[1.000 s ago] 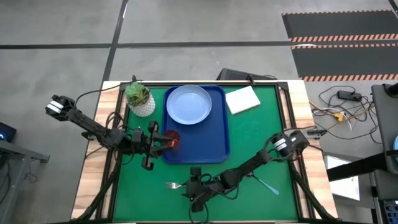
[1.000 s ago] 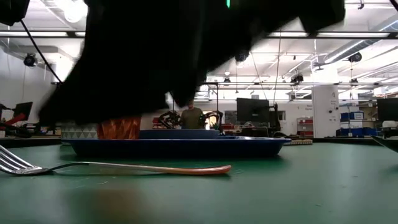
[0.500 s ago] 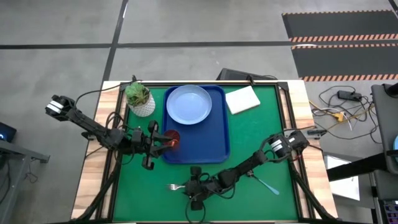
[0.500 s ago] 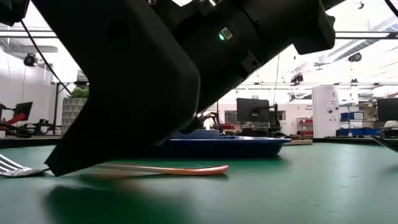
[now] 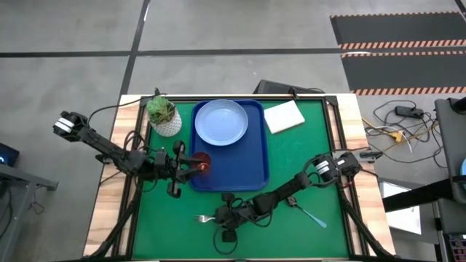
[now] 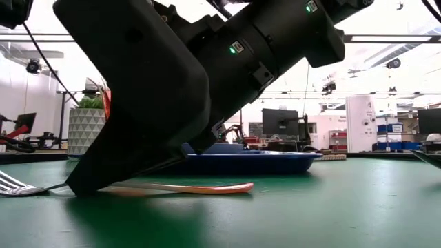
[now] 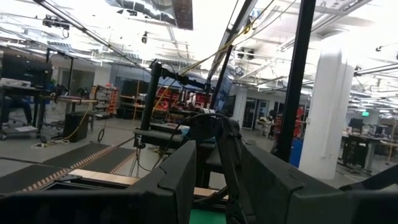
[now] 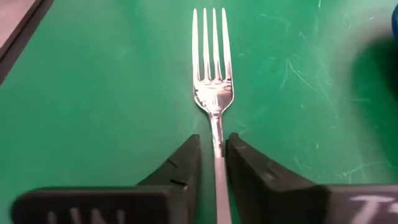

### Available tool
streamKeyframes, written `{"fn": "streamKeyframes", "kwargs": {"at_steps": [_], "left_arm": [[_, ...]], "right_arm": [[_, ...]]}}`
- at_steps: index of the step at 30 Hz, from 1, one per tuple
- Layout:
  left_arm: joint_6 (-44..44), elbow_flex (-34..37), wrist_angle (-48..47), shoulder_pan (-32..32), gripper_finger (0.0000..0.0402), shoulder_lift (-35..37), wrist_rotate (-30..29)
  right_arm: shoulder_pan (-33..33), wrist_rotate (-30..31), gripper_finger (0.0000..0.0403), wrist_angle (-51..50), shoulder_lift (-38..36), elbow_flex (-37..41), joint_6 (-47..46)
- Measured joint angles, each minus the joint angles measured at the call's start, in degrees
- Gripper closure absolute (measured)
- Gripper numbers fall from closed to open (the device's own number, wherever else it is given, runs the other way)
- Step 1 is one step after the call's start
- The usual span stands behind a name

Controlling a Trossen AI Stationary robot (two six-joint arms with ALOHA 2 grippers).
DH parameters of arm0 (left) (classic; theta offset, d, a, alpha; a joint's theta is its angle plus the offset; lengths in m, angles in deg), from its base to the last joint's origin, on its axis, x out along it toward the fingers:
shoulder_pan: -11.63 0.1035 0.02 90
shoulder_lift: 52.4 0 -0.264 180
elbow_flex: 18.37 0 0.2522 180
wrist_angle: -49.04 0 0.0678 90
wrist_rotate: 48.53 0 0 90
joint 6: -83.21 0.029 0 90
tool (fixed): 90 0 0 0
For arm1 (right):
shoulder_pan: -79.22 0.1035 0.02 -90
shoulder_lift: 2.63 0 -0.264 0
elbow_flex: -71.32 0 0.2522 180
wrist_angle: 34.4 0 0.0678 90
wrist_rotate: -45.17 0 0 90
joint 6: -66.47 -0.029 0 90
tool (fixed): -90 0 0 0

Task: Pick and place plate/cup/fork/spoon on tray
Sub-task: Put the orange fork on the blue tray to the left of the light blue plate

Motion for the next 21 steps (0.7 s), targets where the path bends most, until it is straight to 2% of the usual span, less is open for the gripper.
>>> {"fn": "streamKeyframes", "kwargs": {"at_steps": [5, 13, 21], "left_arm": [[0.0, 0.0, 0.0, 0.0, 0.0292, 0.0, 0.0], [0.0, 0.0, 0.0, 0.0, 0.0292, 0.0, 0.0], [0.0, 0.0, 0.0, 0.0, 0.0292, 0.0, 0.0]], "right_arm": [[-0.1, -1.1, 0.0388, -0.2, 0.0, 0.0, 0.1], [-0.1, -1.8, 0.0392, -1.0, -0.7, -0.2, 3.2], [0.9, -1.7, 0.0393, -5.7, -5.2, -0.2, 4.8]]}}
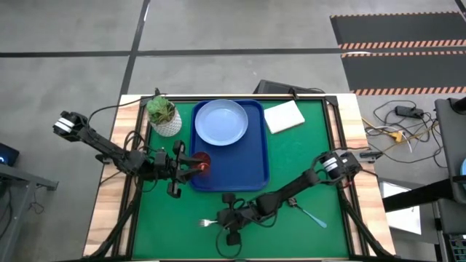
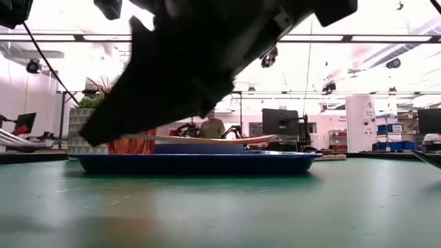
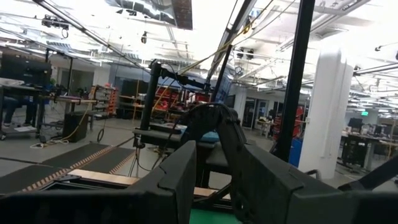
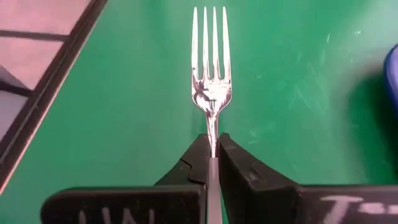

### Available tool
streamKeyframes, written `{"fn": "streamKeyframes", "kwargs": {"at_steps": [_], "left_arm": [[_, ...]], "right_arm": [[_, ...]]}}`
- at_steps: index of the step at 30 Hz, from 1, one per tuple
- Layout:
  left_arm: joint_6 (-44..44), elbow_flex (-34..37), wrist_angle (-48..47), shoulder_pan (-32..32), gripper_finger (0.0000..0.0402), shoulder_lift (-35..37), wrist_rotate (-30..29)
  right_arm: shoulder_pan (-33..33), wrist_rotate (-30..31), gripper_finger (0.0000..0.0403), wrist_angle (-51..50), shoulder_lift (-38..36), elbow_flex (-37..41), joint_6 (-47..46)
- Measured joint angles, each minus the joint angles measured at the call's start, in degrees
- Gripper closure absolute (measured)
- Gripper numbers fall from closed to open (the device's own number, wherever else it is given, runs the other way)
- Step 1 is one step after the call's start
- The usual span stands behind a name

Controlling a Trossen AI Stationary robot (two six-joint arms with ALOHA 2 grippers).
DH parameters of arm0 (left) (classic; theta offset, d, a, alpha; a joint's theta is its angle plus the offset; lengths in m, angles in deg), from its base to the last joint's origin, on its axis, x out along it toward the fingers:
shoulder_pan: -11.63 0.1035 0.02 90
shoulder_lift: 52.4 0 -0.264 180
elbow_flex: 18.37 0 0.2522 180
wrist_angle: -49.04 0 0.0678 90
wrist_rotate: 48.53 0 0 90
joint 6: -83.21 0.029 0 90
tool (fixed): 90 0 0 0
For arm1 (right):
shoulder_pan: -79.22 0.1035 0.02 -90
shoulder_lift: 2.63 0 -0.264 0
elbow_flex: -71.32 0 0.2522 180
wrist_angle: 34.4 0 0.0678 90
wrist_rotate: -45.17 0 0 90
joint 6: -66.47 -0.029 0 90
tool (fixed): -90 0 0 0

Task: Pick and place plate/cup/fork/spoon on tray
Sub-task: Put the orange fork on the blue tray to the left of the light blue plate

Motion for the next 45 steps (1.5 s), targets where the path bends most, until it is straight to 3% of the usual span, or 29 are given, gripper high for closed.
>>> {"fn": "streamKeyframes", "kwargs": {"at_steps": [10, 13, 20, 25, 32, 39, 45], "left_arm": [[0.0, 0.0, 0.0, 0.0, 0.0292, 0.0, 0.0], [0.0, 0.0, 0.0, 0.0, 0.0292, 0.0, 0.0], [0.0, 0.0, 0.0, 0.0, 0.0292, 0.0, 0.0], [0.0, 0.0, 0.0, 0.0, 0.0292, 0.0, 0.0], [2.5, 0.0, 0.0, 0.0, 0.0292, 0.0, 0.0], [2.7, 0.0, 0.1, 0.0, 0.0292, 0.1, 0.0], [3.0, 0.0, 0.1, 0.0, 0.0292, 0.1, 0.0]], "right_arm": [[0.9, 0.8, 0.0393, -18.5, -8.3, 0.8, 0.8], [0.8, 3.9, 0.0393, -23.6, -11.6, 1.9, 1.7], [-1.6, 6.7, 0.0394, -24.8, -21.3, 10.3, 3.4], [-6.0, 6.2, 0.0394, -17.8, -27.4, 19.3, 6.1], [-14.5, -1.7, 0.0394, -3.0, -30.8, 31.3, 11.5], [-21.6, -8.7, 0.0394, 4.2, -31.1, 35.8, 14.8], [-23.7, -8.8, 0.0394, 6.9, -31.1, 37.8, 14.8]]}}
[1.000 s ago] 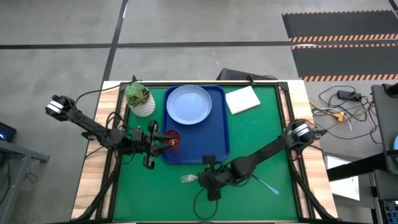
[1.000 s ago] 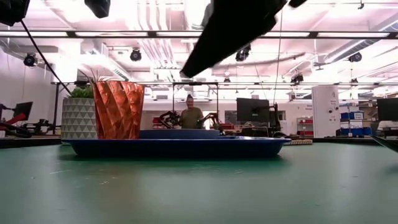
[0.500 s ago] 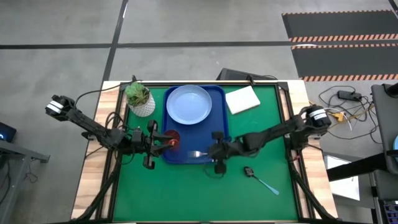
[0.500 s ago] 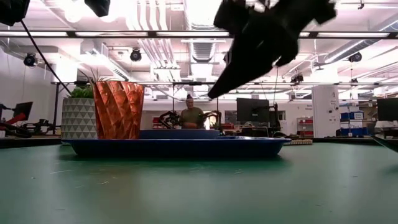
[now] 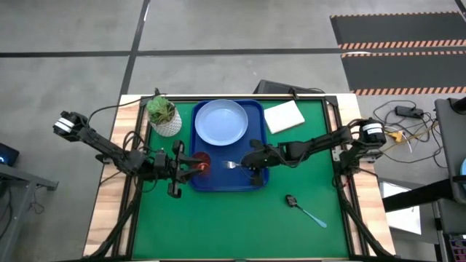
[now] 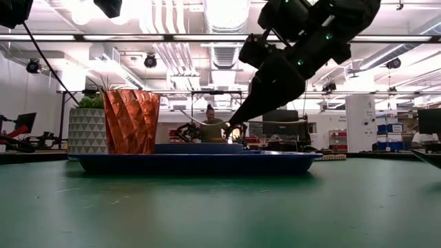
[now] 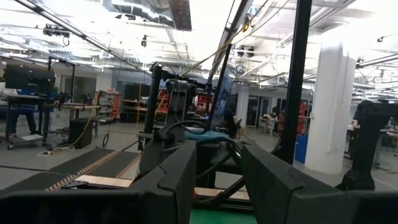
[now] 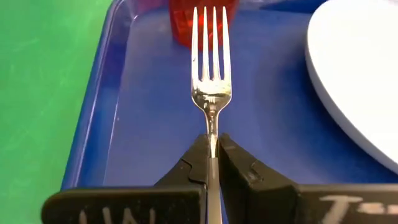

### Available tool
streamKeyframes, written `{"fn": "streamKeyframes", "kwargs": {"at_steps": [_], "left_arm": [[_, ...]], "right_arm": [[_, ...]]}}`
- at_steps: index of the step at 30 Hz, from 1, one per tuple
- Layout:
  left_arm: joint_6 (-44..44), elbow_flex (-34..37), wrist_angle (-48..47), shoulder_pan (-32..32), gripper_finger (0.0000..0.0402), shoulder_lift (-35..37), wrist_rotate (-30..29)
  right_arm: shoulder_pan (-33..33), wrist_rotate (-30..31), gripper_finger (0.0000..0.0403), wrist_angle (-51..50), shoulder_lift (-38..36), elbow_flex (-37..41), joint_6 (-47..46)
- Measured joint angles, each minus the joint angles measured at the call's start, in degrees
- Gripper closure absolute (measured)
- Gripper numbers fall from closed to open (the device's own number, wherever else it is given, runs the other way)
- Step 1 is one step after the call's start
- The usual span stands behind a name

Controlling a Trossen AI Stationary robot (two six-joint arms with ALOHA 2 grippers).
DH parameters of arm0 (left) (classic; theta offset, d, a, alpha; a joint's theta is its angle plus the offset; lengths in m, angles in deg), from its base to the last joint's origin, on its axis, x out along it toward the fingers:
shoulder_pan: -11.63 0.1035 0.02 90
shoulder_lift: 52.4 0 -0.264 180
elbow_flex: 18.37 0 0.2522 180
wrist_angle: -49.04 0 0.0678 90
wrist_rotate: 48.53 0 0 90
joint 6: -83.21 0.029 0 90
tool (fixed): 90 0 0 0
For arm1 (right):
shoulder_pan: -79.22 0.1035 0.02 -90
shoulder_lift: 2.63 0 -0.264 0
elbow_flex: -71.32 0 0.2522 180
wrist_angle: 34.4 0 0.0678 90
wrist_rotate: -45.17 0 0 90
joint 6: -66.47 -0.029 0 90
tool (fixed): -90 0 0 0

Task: Pick and place plate/cup/fork/spoon on tray
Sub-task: Put the orange fork on the blue tray to the left of the light blue plate

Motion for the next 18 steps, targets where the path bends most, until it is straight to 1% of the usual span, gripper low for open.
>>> {"fn": "streamKeyframes", "kwargs": {"at_steps": [3, 9, 12, 15, 18], "left_arm": [[0.4, 0.0, 0.0, 0.0, 0.0292, 0.0, 0.0], [3.1, 0.0, 1.0, 0.6, 0.0292, 0.1, 0.0], [8.5, -0.5, 3.6, 0.9, 0.0292, 0.2, -0.4], [16.3, -1.5, 6.1, 1.1, 0.0292, 0.6, -0.4], [24.9, -2.9, 6.8, 1.3, 0.0292, 1.8, -0.3]], "right_arm": [[-0.7, 0.0, 0.0394, 2.4, 0.0, 1.2, -0.4], [-2.8, 0.0, 0.0394, 3.3, 0.0, 2.5, -0.8], [-3.6, 0.0, 0.0394, 4.0, 0.1, 2.5, -0.3], [-4.4, -0.1, 0.0394, 6.4, 0.9, 2.5, 0.8], [-5.2, -2.5, 0.0394, 7.8, 2.2, 2.5, 1.1]]}}
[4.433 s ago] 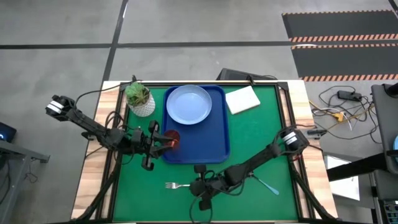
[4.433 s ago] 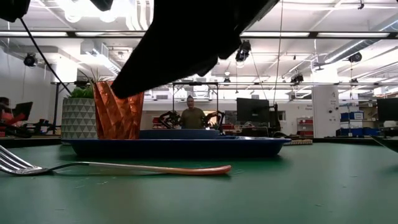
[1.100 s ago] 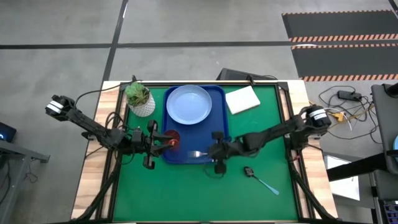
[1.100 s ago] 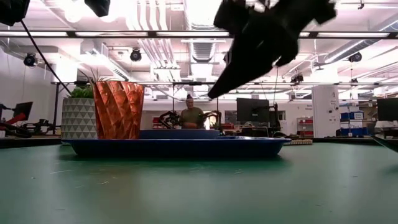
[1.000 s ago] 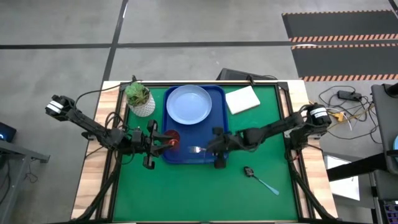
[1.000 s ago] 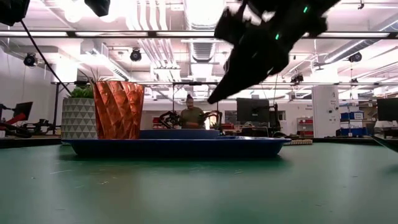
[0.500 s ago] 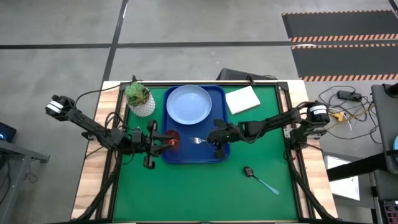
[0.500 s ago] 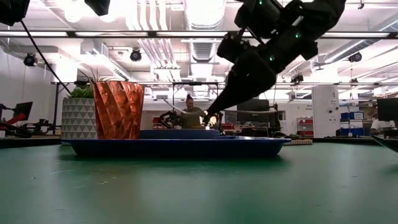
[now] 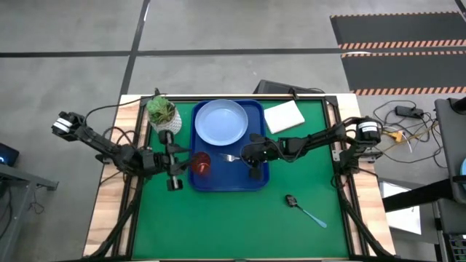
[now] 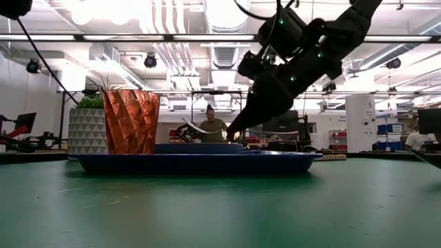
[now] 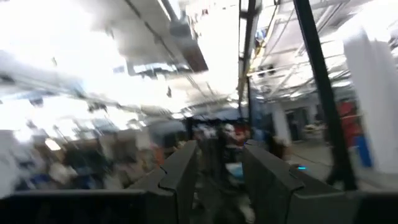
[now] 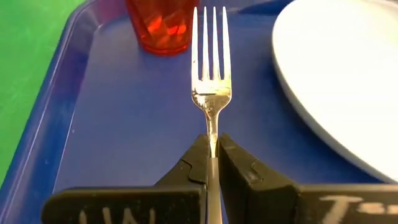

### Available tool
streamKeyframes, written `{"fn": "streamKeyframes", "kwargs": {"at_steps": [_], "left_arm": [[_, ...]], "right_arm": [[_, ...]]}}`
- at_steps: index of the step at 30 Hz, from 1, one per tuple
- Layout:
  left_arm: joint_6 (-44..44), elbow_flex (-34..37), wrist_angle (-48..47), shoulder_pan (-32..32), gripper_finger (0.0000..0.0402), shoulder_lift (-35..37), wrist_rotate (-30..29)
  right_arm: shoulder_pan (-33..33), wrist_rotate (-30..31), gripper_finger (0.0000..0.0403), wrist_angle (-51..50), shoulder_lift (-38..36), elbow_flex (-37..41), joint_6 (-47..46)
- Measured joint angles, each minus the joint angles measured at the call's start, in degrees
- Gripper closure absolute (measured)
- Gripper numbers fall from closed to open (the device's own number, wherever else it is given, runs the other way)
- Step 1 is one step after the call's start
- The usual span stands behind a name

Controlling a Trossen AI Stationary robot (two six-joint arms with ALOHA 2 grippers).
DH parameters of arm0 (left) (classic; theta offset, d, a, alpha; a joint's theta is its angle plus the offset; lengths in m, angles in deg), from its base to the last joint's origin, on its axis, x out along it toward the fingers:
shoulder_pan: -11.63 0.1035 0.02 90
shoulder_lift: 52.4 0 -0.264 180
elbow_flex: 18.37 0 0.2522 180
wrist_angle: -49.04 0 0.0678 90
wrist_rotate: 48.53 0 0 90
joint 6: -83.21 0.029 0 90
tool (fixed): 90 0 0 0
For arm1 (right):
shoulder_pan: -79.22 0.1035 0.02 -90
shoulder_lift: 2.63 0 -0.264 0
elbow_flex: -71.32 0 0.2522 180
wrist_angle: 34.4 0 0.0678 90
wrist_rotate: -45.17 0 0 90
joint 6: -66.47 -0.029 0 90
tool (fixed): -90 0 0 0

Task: Pick and place plate/cup/fork/spoon on tray
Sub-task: Put the orange fork on the blue tray to the left of the light blue plate

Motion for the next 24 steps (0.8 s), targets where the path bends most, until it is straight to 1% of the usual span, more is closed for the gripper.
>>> {"fn": "streamKeyframes", "kwargs": {"at_steps": [6, 9, 11, 14, 20, 24], "left_arm": [[15.8, -0.4, 0.2, 2.0, 0.0292, 1.9, -0.1], [21.0, -0.4, 1.1, 3.4, 0.0292, 2.1, -0.1], [22.7, -0.2, 0.7, 4.2, 0.0292, 2.1, -0.1], [23.1, 0.6, 0.7, 5.4, 0.0292, 2.0, -0.2], [26.2, 0.9, 1.4, 7.3, 0.0292, 2.3, -0.8], [31.7, -0.2, 4.8, 8.2, 0.0292, 2.4, -0.8]], "right_arm": [[-0.7, -0.5, 0.0394, 1.2, 1.8, 0.0, 1.0], [-1.2, -0.5, 0.0394, 2.3, 2.3, 0.0, 2.7], [-1.8, -0.5, 0.0394, 3.2, 2.8, 0.0, 3.4], [-2.4, -0.6, 0.0394, 4.1, 3.6, 0.0, 4.9], [-3.1, -2.1, 0.0394, 4.5, 4.2, -1.5, 5.6], [-3.3, -3.5, 0.0394, 4.6, 4.9, -4.2, 6.0]]}}
